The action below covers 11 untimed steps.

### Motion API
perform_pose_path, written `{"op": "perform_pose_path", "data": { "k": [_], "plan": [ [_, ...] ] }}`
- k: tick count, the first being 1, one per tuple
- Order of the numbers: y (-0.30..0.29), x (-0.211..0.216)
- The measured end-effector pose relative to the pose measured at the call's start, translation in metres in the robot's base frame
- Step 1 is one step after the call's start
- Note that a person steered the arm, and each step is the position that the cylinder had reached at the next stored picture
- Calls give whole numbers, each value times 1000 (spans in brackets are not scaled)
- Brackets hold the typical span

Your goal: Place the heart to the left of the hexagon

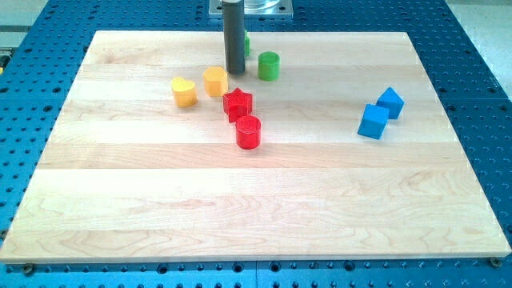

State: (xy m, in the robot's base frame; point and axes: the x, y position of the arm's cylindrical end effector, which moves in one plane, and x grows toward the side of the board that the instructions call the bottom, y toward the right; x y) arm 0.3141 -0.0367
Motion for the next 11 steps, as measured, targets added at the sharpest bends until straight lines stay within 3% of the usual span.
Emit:
{"op": "perform_pose_path", "data": {
  "k": [1,2,3,4,5,6,7,8,11],
  "plan": [
    [-57,57],
    [-91,84],
    [-81,26],
    [-131,41],
    [-133,83],
    [-143,94],
    [-159,61],
    [-199,87],
    [-163,124]
  ]
}}
